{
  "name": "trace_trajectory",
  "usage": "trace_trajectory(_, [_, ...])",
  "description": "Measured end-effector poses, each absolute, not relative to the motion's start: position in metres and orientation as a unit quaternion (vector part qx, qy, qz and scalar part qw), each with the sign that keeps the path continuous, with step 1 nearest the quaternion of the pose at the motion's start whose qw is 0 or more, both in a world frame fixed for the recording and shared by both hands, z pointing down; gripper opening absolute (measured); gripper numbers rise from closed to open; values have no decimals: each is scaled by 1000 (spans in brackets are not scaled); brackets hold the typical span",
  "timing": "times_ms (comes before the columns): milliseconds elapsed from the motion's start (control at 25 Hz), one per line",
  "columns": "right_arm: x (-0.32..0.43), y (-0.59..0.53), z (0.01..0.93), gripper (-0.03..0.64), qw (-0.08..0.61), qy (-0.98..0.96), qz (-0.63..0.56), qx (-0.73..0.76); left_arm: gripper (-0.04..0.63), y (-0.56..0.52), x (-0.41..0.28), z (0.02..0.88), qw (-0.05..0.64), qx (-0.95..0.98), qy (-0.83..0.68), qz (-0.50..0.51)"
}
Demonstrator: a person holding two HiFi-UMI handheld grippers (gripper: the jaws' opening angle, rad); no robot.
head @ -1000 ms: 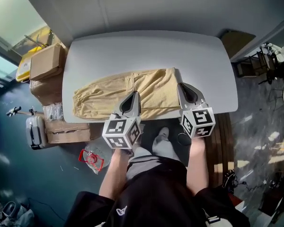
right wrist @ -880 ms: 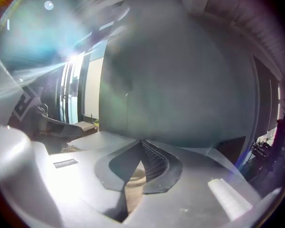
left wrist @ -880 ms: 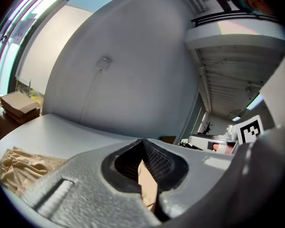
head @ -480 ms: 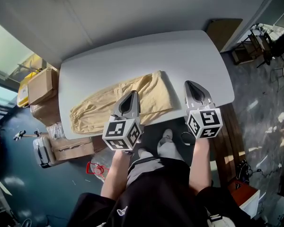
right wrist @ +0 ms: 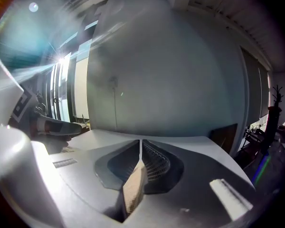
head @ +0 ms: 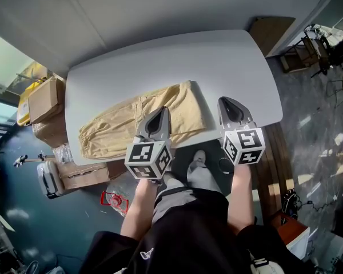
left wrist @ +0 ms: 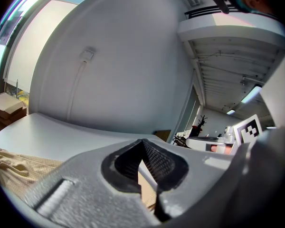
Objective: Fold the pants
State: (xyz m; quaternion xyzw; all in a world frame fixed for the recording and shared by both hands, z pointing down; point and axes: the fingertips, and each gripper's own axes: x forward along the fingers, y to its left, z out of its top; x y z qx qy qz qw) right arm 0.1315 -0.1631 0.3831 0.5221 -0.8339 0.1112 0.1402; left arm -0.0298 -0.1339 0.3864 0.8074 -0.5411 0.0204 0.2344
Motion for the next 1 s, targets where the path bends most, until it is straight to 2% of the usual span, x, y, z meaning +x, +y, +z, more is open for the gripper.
trace_trajectory(520, [129,-163,466,138,189,-840,203,467,3,-139,-5,440,286,792,-537,55])
trace_trajectory(1000, [130,-156,561,155,227,-819,301,433,3,-130,0,503,345,754,-553,82])
